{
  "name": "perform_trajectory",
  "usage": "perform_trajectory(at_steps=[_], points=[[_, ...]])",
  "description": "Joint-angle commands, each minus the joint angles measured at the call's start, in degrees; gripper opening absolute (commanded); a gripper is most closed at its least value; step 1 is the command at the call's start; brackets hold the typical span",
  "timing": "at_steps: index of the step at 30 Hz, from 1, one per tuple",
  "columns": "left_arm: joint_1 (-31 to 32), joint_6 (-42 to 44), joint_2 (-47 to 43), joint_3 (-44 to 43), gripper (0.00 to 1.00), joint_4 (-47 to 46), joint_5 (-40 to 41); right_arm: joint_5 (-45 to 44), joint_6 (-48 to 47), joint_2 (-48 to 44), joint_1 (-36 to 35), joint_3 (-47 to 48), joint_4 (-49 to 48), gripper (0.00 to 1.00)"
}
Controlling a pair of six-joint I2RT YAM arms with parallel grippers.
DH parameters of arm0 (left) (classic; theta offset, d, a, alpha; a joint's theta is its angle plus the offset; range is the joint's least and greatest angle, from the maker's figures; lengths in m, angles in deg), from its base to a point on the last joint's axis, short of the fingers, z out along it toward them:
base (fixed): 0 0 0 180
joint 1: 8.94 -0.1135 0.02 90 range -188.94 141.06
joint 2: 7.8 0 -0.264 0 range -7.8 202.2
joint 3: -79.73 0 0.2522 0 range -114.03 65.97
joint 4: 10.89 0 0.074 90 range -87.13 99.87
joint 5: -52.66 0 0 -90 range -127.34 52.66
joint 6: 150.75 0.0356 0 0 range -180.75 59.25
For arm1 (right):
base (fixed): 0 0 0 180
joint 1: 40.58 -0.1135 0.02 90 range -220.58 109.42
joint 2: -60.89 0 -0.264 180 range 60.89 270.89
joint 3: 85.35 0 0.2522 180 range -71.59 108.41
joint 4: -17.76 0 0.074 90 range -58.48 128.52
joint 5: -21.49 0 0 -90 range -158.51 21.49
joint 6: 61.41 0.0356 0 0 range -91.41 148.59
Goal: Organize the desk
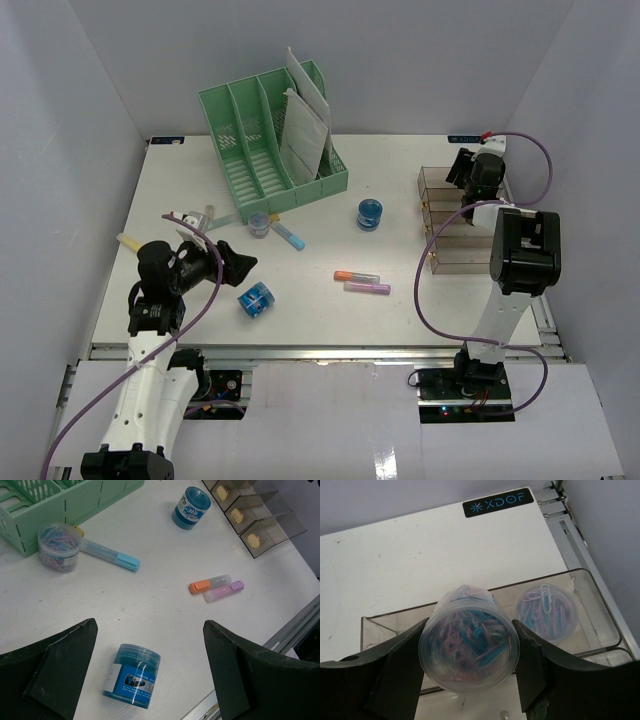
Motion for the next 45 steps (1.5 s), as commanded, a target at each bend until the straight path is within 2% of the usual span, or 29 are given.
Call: perform_trajectory(at_steps=[1, 5, 8, 10, 18, 22, 24, 26, 27, 29, 31, 33, 38, 45], points=[[0.31, 0.74, 0.12, -0.28, 0.98, 0.1, 0.22, 1.95, -0.73, 0.63, 0.54, 2.19, -4.66, 0.2], [0.38, 0.86, -0.03, -0.28, 0.98, 0.06, 0.31, 2.34, -2.34, 1.23, 0.56, 2.03, -4.6, 0.41], [0.34, 0.81, -0.33, -0.41, 0.98, 0.23, 0.87, 2.43, -3.13, 0.76, 0.69, 1.42, -4.68, 0.65], [0.29, 0.7, -0.65, -0.52, 0.98, 0.37, 2.08, 3.05, -3.36, -0.25, 0.8, 0.79, -4.68, 0.74], [0.29, -2.52, 0.01, -0.94, 0.98, 0.17, 7.99, 5.0, -2.5, -4.2, 1.57, -0.63, -1.84, 0.92], [0.29, -3.27, 0.89, -0.75, 0.98, -0.78, 7.57, 9.6, -3.27, -7.55, 1.93, -1.35, 1.72, 0.98], [0.29, -3.83, 2.86, -0.96, 0.98, -1.84, 7.19, 22.81, -7.62, -11.46, 2.16, -2.75, 6.16, 0.98], [0.29, -5.43, 7.05, -1.69, 0.96, -3.21, 7.31, 44.66, -14.8, -15.51, 1.98, -2.93, 15.13, 0.98], [0.29, -6.41, 9.96, -2.69, 0.91, -3.25, 8.56, 53.5, -16.18, -17.26, 1.3, -2.82, 18.15, 0.99], [0.29, -7.3, 15.83, -5.66, 0.82, -2.8, 10.94, 62.18, -20.34, -20.39, -0.71, -3.05, 26.54, 1.0], [2.52, -7.54, 20.59, -9.1, 0.79, -1.37, 13.52, 64.14, -27.28, -23.98, -2.83, -3.87, 38.11, 0.96], [4.12, -6.57, 26.37, -13.14, 0.79, 0.11, 18.32, 63.84, -30.71, -28.44, -6.08, -6.04, 43.79, 0.96], [14.83, -4.43, 37.45, -20.88, 0.87, 1.8, 31.82, 65.54, -28.36, -37.07, -8.14, -12.56, 44.07, 0.97], [18.6, -6.55, 48.4, -25.18, 0.89, -2.46, 45.95, 66.64, -24.8, -43.4, -8.01, -18.05, 38.83, 0.98]])
